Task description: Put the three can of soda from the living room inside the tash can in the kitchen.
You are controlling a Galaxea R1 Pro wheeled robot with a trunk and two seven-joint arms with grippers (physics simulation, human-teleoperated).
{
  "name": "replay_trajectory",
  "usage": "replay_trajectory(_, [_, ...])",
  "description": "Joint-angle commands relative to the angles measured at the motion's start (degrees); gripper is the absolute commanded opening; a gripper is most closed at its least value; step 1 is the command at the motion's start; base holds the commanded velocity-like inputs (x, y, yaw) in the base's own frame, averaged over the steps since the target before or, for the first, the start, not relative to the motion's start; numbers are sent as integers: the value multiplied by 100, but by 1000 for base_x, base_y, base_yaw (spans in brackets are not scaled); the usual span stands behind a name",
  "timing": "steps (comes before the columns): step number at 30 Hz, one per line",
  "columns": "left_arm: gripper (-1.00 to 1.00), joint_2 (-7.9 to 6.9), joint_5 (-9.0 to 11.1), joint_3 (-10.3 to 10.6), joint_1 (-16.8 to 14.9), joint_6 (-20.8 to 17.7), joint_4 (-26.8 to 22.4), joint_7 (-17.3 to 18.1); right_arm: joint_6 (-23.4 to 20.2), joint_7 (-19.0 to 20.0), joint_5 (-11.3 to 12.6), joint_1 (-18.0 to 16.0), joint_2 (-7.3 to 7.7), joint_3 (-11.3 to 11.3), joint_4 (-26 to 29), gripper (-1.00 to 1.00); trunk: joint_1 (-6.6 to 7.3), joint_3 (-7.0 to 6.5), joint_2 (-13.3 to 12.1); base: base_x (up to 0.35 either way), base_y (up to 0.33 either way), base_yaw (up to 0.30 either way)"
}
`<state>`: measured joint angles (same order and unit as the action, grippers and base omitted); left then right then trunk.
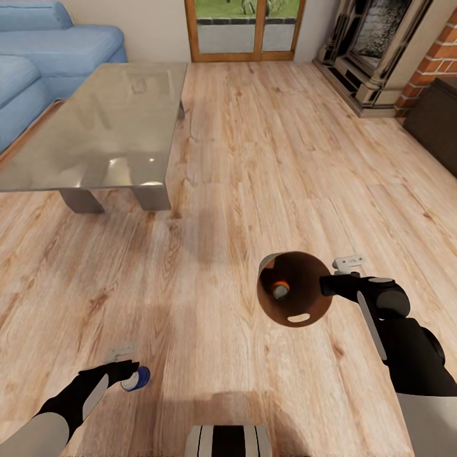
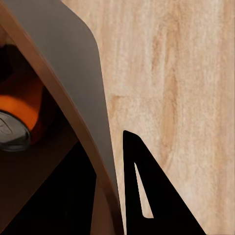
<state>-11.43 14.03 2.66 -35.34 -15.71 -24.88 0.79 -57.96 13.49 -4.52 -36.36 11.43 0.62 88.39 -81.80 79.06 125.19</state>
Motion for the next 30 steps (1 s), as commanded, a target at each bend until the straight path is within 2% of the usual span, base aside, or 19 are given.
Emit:
replay_trajectory(1, [100, 0, 1, 1, 0, 1, 0, 0, -5, 13, 74, -3, -1, 1, 3, -100, 1, 9, 0, 0, 0, 0])
replay_trajectory(6, [100, 14, 1, 2, 1, 12, 0, 0, -20, 13, 74, -7, 2, -19, 6, -100, 1, 54, 0, 0, 0, 0])
replay_trajectory(8, [100, 79, -3, 15, 1, 92, 0, 0, -47, 13, 72, -18, 10, -24, 14, -100, 1, 72, 0, 0, 0, 0])
replay_trajectory(13, [100, 150, 1, 167, 1, 207, 0, 0, -64, 19, 72, -61, 41, -27, 19, -100, 1, 93, 0, 0, 0, 0])
replay_trajectory(19, [100, 166, 3, 238, 1, 241, 0, 0, -204, 21, 64, -425, 93, -32, 20, -100, 1, 97, 0, 0, 0, 0])
replay_trajectory(24, [100, 167, 4, 243, 1, 243, 0, 0, -204, 28, 69, -595, 308, -42, 28, -100, 1, 98, 0, 0, 0, 0])
replay_trajectory(30, [100, 167, 5, 242, 1, 243, -2, -1, -204, 36, 71, -709, 432, -44, 128, -100, 1, 107, 0, 0, 0, 0])
